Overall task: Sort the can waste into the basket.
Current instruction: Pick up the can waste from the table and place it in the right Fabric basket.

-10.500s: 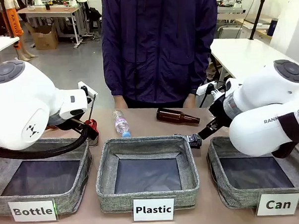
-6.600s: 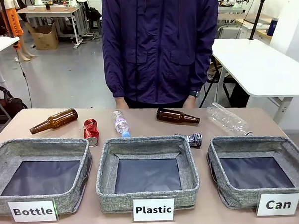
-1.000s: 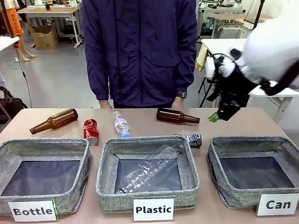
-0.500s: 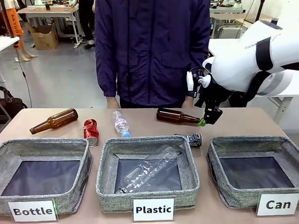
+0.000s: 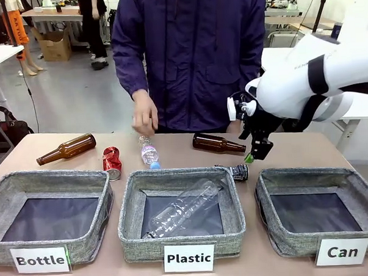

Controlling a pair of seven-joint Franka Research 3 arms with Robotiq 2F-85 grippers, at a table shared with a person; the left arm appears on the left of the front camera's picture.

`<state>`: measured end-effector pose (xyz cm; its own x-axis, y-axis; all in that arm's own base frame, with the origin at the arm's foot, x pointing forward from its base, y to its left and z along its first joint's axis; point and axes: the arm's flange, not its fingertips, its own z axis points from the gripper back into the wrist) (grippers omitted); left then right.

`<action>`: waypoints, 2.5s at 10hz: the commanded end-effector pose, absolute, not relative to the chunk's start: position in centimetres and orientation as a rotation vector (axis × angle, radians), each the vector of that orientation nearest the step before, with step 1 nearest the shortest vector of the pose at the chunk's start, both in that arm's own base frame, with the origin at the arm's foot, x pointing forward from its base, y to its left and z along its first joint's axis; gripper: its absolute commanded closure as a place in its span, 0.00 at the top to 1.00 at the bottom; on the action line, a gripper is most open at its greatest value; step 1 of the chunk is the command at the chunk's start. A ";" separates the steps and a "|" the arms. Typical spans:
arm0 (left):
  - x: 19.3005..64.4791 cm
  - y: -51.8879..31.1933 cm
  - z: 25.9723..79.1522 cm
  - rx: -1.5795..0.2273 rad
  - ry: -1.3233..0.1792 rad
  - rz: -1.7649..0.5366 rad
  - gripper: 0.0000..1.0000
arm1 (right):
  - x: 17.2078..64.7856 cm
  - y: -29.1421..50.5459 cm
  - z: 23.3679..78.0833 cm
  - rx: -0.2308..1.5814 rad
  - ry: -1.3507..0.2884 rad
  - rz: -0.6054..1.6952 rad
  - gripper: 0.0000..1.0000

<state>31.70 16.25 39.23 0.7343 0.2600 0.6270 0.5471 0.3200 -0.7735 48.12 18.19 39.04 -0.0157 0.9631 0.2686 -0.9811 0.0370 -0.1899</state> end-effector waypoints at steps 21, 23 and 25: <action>31.7 16.2 39.4 -1.275 -0.793 -0.221 1.00 | 52.1 20.4 32.1 0.149 -0.051 1.504 0.00; 31.7 16.2 39.4 -1.275 -0.793 -0.221 1.00 | 51.7 19.1 34.3 0.150 -0.134 1.485 0.00; 31.7 16.2 39.4 -1.275 -0.793 -0.221 1.00 | 49.8 16.1 39.2 0.158 -0.295 1.477 0.00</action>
<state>31.69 16.28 39.24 0.7340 0.2604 0.6272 0.5471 0.3203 -0.7733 52.37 17.98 37.27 0.1000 0.9720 0.2128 -0.9944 0.1050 -0.0124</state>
